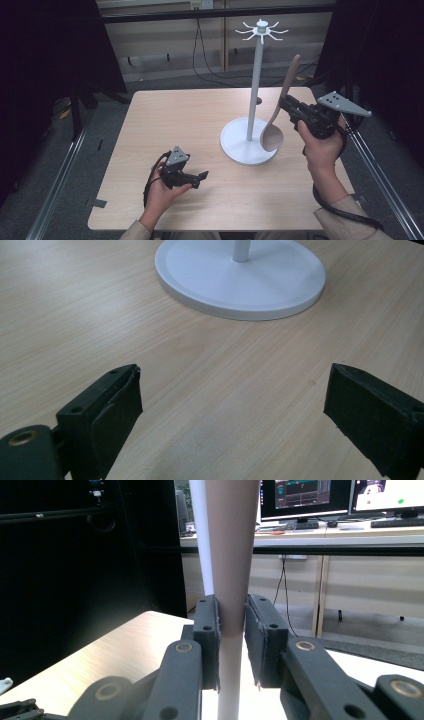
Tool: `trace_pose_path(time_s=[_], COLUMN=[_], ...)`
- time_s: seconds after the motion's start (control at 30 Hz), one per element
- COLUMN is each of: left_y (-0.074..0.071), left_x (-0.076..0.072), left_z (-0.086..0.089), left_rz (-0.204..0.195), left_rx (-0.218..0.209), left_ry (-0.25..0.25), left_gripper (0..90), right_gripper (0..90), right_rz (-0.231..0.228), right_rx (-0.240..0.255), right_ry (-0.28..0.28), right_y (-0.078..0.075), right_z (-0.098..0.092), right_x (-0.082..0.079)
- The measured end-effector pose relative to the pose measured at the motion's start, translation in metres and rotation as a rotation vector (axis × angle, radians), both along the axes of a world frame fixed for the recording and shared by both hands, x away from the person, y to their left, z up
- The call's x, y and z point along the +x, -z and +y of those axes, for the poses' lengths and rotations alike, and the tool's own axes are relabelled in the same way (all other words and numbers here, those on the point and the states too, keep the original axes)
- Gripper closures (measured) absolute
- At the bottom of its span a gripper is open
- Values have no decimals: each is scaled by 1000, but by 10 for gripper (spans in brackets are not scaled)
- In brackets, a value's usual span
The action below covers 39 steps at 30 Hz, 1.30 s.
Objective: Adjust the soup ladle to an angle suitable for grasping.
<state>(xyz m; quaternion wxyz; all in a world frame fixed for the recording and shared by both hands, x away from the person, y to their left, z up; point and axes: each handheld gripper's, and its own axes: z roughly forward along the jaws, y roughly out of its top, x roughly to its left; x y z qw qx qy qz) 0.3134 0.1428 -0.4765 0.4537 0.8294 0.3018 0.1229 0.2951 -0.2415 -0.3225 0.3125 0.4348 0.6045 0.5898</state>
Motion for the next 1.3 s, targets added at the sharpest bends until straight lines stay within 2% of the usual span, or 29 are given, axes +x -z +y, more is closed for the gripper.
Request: trace_pose_path(time_s=[0.4,0.7,0.93,1.3], left_y=[0,0,0,0], left_x=[0,0,1,1], left_z=[0,2,3,3], left_rz=[0,-2,-1,-1], left_rx=[2,-3,-5,-3], left_ry=[-2,-2,-3,-4], left_gripper=[83,82,82,83], right_gripper=[766,766,766,765], right_rz=[-7,-14,-5,-1], right_rx=[-24,-22,-13,-27], right_ry=[-14,-24,-22,-20], right_y=[-16,-26,-28,-31], right_z=[9,15,16,20], right_x=[6,14,19,24])
